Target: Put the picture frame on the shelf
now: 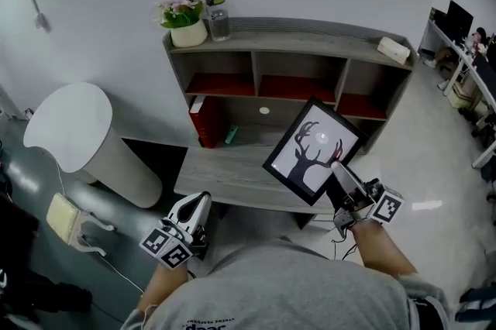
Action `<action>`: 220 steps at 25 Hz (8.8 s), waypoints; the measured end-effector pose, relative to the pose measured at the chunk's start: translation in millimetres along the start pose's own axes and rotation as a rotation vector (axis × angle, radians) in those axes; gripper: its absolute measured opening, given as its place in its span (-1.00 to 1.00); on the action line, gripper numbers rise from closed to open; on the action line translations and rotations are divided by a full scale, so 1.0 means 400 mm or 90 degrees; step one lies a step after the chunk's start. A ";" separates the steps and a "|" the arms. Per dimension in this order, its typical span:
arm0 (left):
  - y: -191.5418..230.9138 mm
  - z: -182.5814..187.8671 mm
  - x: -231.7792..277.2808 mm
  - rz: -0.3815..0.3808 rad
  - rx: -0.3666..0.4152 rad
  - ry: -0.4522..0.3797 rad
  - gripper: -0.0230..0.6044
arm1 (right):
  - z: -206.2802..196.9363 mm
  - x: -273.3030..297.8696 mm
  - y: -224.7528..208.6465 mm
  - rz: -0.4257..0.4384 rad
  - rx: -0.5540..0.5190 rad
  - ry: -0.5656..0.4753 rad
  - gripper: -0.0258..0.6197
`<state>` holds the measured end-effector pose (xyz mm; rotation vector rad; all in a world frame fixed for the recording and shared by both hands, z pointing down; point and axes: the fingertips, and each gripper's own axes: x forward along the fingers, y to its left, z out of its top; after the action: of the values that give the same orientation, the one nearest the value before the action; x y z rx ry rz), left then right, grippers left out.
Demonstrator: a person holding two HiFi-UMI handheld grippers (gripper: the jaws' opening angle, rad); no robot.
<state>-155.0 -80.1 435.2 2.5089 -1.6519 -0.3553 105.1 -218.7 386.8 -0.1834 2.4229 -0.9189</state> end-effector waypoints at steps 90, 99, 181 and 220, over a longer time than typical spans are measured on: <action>0.505 0.219 0.612 -0.243 0.036 0.037 -0.84 | 0.314 0.507 -0.450 -0.256 0.165 -0.326 -0.18; 0.505 0.214 0.612 -0.241 0.021 0.032 -0.84 | 0.239 0.455 -0.393 -0.245 0.018 -0.207 -0.08; 0.541 0.205 0.578 -0.209 0.003 0.026 -0.84 | 0.233 0.642 -0.421 -0.402 -0.627 0.160 -0.92; 0.183 -0.106 0.626 -0.077 0.014 0.077 -0.83 | 0.160 0.166 -0.474 -0.231 -0.483 0.253 -0.90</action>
<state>-114.5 -340.1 459.8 2.5975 -1.4732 -0.1936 71.2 -419.6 440.7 -0.7966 3.0705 -0.1126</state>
